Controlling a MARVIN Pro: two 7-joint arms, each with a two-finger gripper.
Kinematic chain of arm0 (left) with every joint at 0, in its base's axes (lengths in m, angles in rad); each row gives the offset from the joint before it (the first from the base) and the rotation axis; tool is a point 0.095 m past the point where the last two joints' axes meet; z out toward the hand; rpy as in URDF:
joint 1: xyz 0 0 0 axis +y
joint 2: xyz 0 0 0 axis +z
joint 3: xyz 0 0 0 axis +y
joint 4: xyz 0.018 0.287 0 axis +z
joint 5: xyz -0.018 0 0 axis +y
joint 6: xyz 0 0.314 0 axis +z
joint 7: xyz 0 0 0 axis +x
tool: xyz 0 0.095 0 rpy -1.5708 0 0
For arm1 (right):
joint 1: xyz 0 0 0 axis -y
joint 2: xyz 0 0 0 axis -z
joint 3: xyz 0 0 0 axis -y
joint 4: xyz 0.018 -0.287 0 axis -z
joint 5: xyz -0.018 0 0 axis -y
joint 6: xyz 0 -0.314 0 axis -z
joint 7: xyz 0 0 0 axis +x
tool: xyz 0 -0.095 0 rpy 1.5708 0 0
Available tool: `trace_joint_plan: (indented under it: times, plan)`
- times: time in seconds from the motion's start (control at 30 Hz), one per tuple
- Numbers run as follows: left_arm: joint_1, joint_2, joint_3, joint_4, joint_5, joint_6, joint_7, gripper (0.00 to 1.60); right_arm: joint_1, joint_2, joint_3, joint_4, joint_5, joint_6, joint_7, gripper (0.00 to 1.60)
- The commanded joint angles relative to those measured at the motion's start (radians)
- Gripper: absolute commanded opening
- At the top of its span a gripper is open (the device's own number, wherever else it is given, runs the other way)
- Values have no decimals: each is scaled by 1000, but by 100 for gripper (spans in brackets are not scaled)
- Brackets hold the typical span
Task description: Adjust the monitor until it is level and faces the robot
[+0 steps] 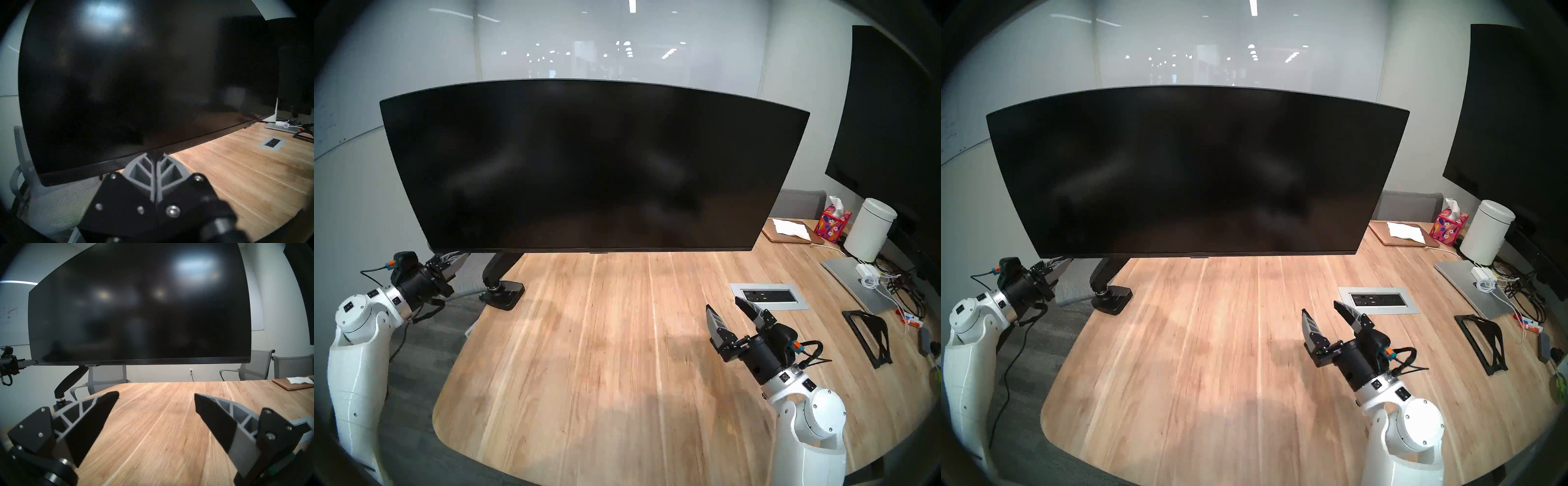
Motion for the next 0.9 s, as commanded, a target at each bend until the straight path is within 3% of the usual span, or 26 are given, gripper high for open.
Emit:
trace_joint_plan:
  times: [0.0,0.87]
  plan:
    - [-34,12,-3,7,-2,-11,5,0,8,-3,-2,-17,2,0,-3,160]
    - [-73,29,4,57,3,-24,11,0,11,-12,3,-17,-3,1,5,160]
